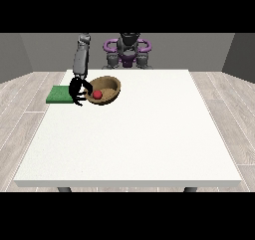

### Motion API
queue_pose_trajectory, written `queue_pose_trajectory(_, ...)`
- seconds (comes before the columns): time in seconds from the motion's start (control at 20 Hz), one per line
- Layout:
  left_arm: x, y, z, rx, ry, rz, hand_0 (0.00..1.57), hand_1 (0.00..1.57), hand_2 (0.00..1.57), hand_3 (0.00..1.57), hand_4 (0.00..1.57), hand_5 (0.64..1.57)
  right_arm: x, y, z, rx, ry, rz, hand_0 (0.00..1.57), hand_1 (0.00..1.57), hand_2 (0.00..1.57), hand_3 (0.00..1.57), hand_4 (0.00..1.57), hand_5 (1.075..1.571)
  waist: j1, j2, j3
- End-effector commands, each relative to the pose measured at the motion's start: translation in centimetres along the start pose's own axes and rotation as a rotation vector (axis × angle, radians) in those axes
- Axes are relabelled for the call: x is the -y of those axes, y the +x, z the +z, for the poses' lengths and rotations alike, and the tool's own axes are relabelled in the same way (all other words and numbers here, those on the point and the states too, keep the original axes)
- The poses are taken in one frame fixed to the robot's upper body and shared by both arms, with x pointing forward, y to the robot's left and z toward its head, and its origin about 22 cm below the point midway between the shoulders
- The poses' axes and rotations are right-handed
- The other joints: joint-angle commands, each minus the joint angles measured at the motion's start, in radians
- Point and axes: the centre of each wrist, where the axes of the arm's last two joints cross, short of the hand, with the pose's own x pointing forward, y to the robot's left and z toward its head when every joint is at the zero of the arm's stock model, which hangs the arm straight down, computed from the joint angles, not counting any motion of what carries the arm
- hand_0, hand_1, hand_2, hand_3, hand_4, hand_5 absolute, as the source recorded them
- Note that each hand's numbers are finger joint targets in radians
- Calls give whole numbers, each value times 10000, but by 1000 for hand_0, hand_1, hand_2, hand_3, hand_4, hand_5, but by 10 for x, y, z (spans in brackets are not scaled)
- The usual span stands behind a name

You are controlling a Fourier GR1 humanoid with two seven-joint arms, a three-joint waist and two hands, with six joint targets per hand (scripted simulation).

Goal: Pick the cup and pour the ball into the bowl, then pick the bowl and place it on the pad

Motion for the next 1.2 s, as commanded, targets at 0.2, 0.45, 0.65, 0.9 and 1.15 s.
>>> queue_pose_trajectory(0.2,-55,-37,32,-999,1161,-29,0,0,0,0,1199,1539,42,70,-38,-1701,9,2582,1571,1571,1571,1025,1044,1558,-1312,-766,154)
queue_pose_trajectory(0.45,-51,-49,40,-1244,1254,-269,0,0,0,0,1203,1540,62,108,-53,-1602,51,2966,1571,1571,1571,724,1050,1563,-1372,-811,181)
queue_pose_trajectory(0.65,-63,-69,60,-1777,1575,-258,0,0,0,0,1201,1545,80,124,-55,-1770,52,2796,1571,1571,1571,674,1081,1566,-1816,-1238,181)
queue_pose_trajectory(0.9,-83,-64,73,-1530,1772,-250,0,0,0,0,1207,1548,121,139,-54,-1741,-171,2860,1571,1571,1571,532,1099,1564,-1949,-1007,182)
queue_pose_trajectory(1.15,-90,-67,79,-949,2011,-516,0,0,0,0,1210,1555,117,123,-49,-1624,400,2947,1571,1571,1571,381,1123,1568,-2042,-644,185)
